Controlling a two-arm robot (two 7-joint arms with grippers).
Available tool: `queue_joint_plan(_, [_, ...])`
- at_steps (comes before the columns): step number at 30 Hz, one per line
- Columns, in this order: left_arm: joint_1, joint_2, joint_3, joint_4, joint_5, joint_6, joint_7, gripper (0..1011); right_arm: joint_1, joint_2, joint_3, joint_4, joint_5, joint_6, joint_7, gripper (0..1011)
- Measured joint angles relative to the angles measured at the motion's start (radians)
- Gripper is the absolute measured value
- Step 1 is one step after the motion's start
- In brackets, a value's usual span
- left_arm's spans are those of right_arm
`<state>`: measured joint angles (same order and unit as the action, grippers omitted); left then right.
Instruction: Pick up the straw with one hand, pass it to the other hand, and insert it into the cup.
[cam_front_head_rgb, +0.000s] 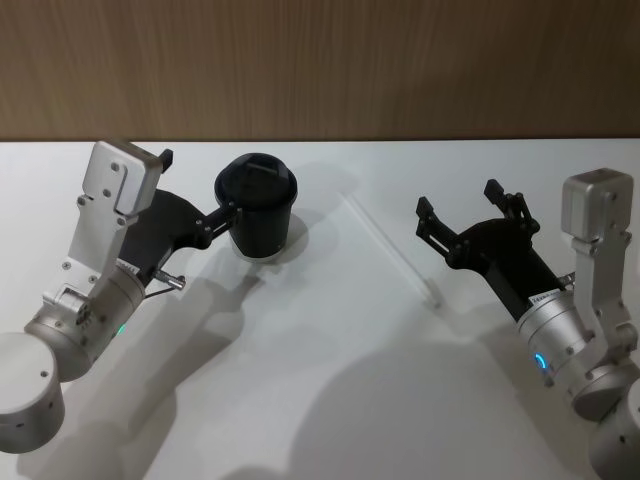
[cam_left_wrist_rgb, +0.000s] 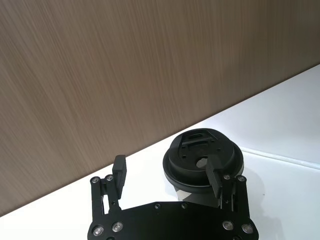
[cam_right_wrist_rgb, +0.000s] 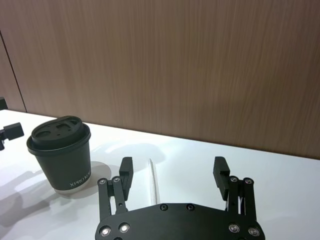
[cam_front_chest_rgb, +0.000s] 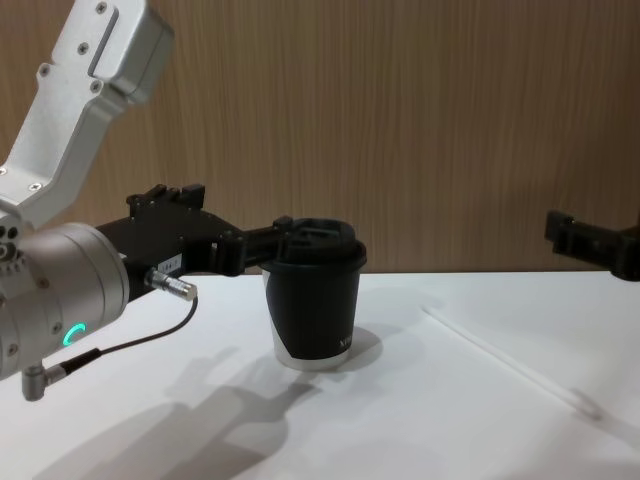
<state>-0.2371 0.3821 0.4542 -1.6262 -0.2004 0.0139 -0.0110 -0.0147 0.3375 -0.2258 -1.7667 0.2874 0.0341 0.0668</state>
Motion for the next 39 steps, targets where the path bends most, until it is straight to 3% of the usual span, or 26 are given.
queue_joint_plan(39, [0.000, 0.000, 0.000, 0.000, 0.000, 0.000, 0.000, 1000, 0.001, 0.000, 0.000, 0.000, -0.001, 0.001, 0.000, 1001])
